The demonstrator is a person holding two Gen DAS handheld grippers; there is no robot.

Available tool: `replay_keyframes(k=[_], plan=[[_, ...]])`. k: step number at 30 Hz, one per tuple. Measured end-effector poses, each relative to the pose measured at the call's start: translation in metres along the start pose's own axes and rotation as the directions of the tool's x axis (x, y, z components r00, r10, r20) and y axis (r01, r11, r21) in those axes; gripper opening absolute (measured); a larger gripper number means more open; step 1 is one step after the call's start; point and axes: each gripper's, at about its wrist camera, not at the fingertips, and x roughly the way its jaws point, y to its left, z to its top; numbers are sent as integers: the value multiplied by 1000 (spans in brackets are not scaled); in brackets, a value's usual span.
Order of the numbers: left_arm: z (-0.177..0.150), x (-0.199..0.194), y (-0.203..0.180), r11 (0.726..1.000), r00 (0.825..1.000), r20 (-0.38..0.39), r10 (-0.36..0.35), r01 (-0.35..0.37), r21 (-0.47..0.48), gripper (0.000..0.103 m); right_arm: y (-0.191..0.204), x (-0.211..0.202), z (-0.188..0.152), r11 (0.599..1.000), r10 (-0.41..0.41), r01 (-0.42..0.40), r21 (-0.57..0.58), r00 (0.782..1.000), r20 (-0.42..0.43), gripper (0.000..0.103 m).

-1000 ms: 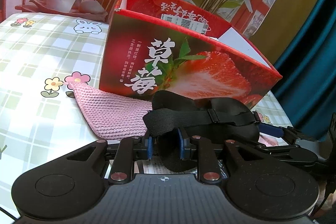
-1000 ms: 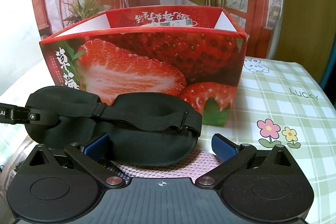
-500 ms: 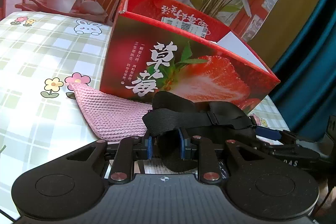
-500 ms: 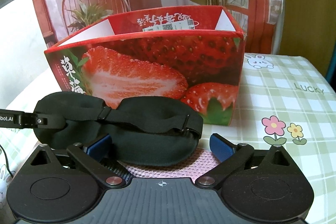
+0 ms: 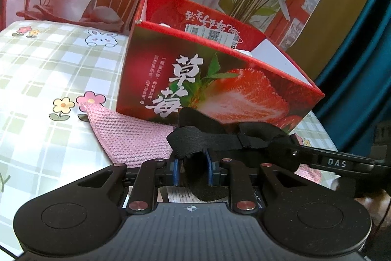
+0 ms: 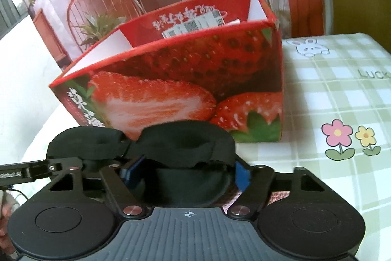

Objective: Organize soft objects

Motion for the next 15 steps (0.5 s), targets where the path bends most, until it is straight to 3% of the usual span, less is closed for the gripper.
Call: replay_keyframes(k=[9, 15], plan=[[9, -10, -6, 999, 999, 50, -1, -1, 37, 17, 8, -31, 13, 999, 29, -26, -32, 995, 92, 11], [18, -21, -9, 998, 996, 92, -8, 3, 56, 14, 18, -46, 19, 996, 50, -39, -82, 991, 128, 10]])
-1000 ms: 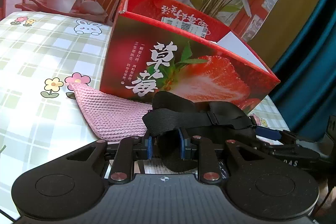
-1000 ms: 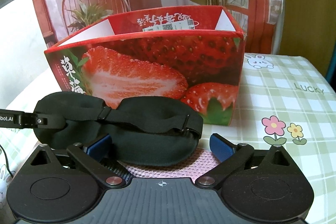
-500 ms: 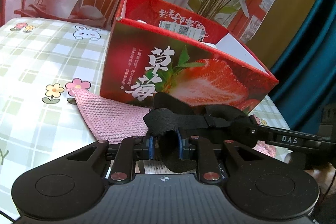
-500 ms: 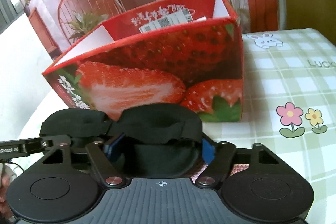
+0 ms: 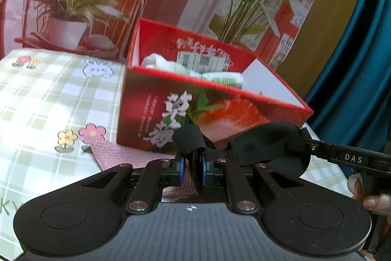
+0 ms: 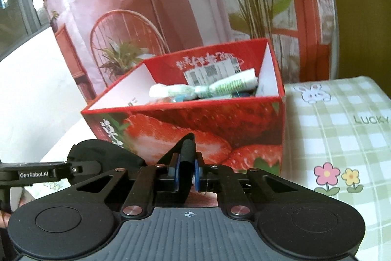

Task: Organize soft objects
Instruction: 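Carry the eye mask with the left tool toward the red box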

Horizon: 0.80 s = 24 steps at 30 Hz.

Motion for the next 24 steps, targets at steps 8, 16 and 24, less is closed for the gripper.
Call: replay_keyframes(k=[8, 16, 24], plan=[[17, -16, -2, 1000, 998, 62, -6, 5, 14, 14, 5, -16, 10, 1000, 14, -13, -15, 999, 48, 10], [36, -28, -10, 999, 993, 121, -9, 4, 42, 14, 13, -27, 24, 999, 29, -26, -39, 996, 88, 10], [60, -34, -18, 997, 983, 180, -31, 18, 74, 14, 20, -35, 46, 996, 37, -27, -82, 991, 130, 10]])
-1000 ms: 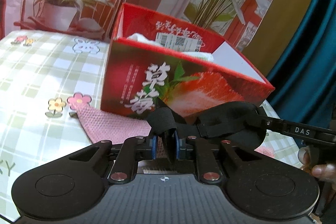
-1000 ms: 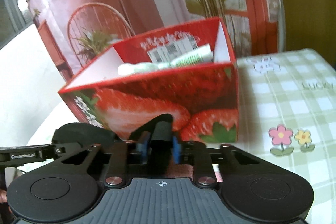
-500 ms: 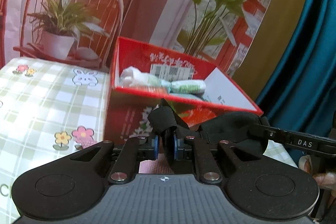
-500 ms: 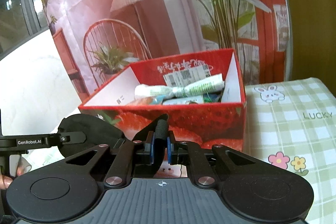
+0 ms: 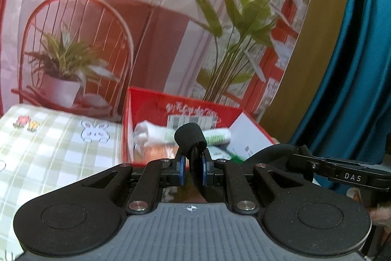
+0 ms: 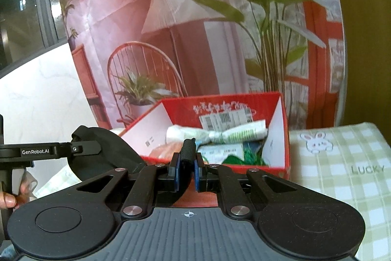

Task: Organize soft objects
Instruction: 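Carry the eye mask with the left tool toward the red box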

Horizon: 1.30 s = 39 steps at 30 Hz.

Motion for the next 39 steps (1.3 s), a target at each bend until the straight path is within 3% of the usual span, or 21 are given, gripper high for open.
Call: replay_keyframes(k=[10, 21, 29, 39], plan=[[29, 15, -9, 999, 998, 59, -14, 12, 35, 14, -4, 8, 32, 999, -12, 13, -30, 999, 38, 10], [61, 63, -2, 998, 999, 50, 20, -23, 65, 14, -22, 43, 68, 995, -75, 78, -54, 996, 57, 10], [66, 102, 6, 995, 999, -9, 53, -52, 89, 14, -26, 82, 79, 986, -122, 125, -109, 992, 32, 10], [43, 135, 14, 991, 988, -142, 61, -43, 128, 14, -23, 127, 59, 975, -162, 148, -165, 984, -73, 10]])
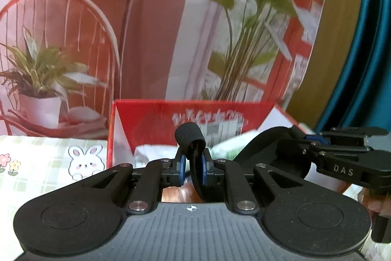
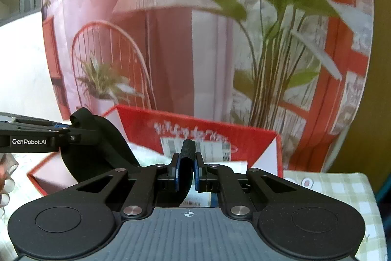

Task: Organize soft objects
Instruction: 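Carry the eye mask with the left tool toward the red box, then lower the black eye mask into the red box and open the left tool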

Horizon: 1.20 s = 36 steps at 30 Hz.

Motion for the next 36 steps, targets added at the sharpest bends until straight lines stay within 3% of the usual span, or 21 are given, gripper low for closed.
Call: replay_keyframes(k=[16, 20, 22, 24, 25, 27, 30, 33, 36], plan=[[-15, 13, 0, 999, 996, -90, -1, 4, 32, 14, 1, 22, -31, 1000, -23, 24, 4, 994, -106, 11], [-14, 10, -2, 999, 995, -95, 22, -18, 39, 16, 2, 18, -32, 999, -49, 48, -8, 994, -98, 22], [-13, 8, -5, 998, 994, -98, 40, -35, 50, 23, 3, 15, -32, 998, -63, 61, -18, 994, -91, 24], [-12, 4, -7, 997, 994, -96, 51, -45, 60, 47, 4, 13, -32, 997, -71, 69, -23, 994, -80, 31], [-11, 1, -8, 997, 995, -89, 54, -49, 61, 54, 5, 12, -32, 997, -77, 76, -24, 994, -75, 35], [-11, -5, -8, 996, 995, -69, 66, -61, 64, 70, 6, 7, -33, 995, -93, 91, -25, 994, -53, 56], [-10, -14, -10, 993, 993, -49, 104, -101, 68, 91, 8, 0, -35, 994, -106, 105, -26, 994, -22, 73], [-10, -27, -11, 988, 990, -12, 142, -141, 71, 98, 9, -9, -36, 992, -121, 121, -20, 993, 5, 93], [-9, -39, -11, 986, 988, 0, 152, -152, 63, 100, 9, -19, -38, 990, -137, 137, -11, 990, 39, 102]])
